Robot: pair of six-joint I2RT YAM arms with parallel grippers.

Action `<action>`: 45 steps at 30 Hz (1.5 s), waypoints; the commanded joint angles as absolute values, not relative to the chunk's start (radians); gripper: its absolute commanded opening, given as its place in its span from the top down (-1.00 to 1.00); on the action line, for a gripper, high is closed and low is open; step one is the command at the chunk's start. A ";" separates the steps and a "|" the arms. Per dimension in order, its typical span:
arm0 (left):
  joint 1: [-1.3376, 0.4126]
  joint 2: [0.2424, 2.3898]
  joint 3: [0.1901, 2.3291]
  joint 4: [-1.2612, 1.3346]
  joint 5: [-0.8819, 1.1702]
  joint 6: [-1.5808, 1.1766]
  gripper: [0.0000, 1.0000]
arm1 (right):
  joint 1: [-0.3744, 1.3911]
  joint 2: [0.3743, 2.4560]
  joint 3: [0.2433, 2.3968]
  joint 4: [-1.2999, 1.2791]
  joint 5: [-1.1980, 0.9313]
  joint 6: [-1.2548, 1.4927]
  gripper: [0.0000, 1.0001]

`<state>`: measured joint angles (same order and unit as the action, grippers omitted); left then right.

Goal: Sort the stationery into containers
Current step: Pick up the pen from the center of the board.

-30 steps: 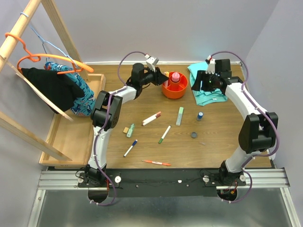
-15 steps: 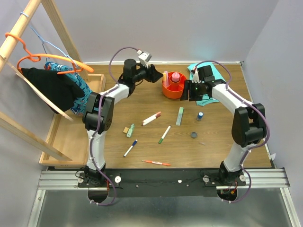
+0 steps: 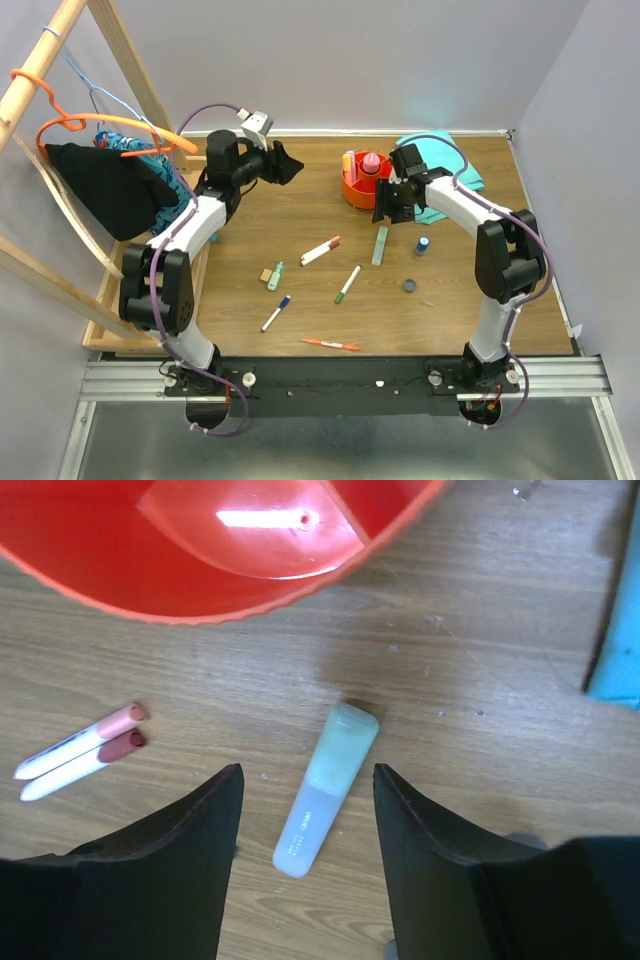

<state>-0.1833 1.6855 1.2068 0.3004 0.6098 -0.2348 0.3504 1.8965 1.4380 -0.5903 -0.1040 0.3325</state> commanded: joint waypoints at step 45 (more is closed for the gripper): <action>-0.256 1.517 1.094 0.031 0.572 -0.232 -0.43 | 0.431 1.758 1.427 -0.551 -0.284 0.234 0.87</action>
